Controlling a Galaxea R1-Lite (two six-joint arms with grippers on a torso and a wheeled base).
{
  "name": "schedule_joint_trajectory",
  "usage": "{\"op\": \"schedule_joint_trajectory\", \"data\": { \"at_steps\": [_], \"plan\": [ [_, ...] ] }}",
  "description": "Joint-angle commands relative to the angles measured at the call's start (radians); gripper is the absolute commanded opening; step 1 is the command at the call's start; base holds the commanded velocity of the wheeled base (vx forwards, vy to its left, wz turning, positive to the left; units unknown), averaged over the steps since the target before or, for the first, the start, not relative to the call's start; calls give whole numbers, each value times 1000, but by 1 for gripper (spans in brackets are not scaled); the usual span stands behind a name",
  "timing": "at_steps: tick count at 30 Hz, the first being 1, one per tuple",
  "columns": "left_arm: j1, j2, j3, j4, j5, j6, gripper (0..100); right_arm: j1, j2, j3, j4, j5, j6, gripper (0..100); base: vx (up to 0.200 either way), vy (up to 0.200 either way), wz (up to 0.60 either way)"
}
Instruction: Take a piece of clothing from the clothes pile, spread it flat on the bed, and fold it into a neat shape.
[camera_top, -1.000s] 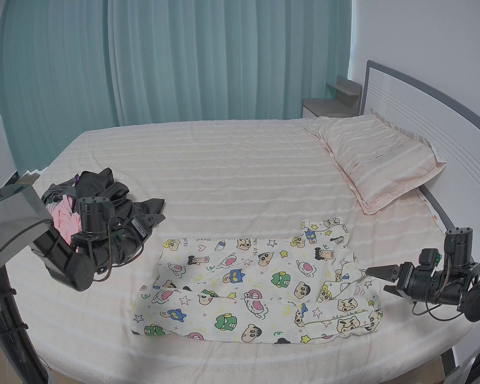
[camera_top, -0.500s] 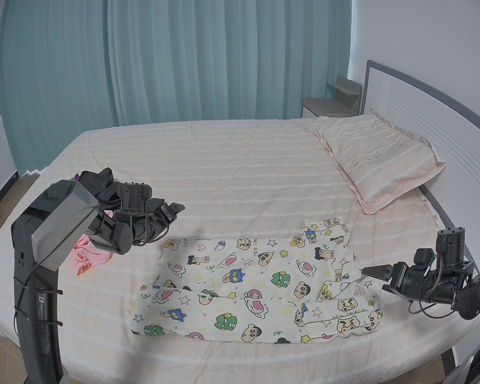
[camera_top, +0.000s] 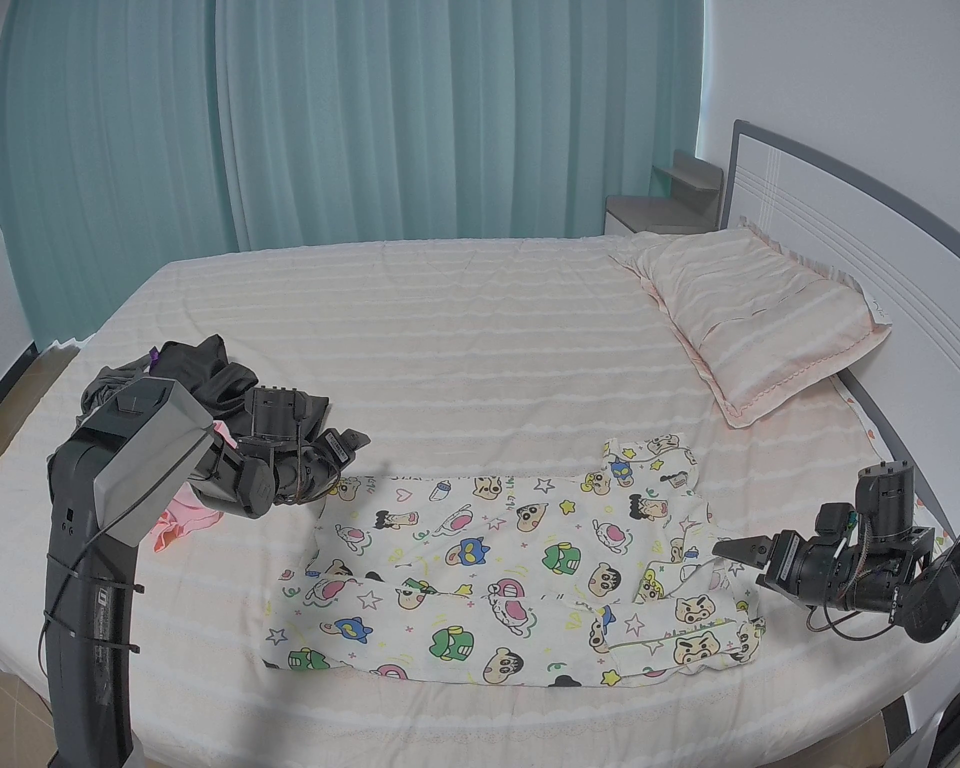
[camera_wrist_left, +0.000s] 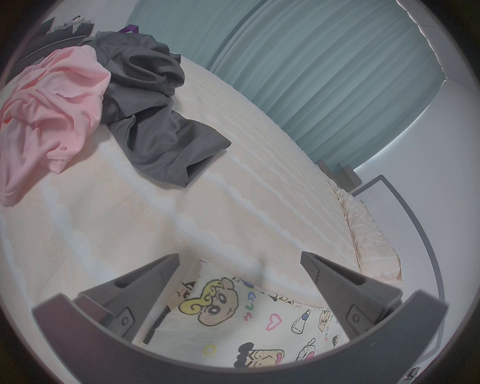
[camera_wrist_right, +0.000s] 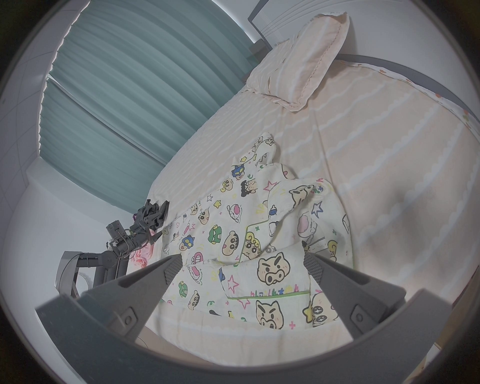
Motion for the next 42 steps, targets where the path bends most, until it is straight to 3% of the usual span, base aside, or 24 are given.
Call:
{"op": "schedule_joint_trajectory", "data": {
  "at_steps": [1, 28, 29, 42],
  "plan": [
    [-4, -12, 4, 3, 0, -7, 100, 2, 9, 6, 0, 1, 0, 100, 0, 0, 0],
    [-21, -31, 14, 89, -29, -40, 100, 5, 36, 3, -2, 1, 0, 100, 0, 0, 0],
    [-21, -29, 11, 90, -29, -40, 0, 9, 36, 3, -2, 1, 0, 100, 0, 0, 0],
    [-10, 0, -42, 78, -17, -41, 0, 15, 39, -64, -2, -6, -4, 100, 0, 0, 0]
  ]
}}
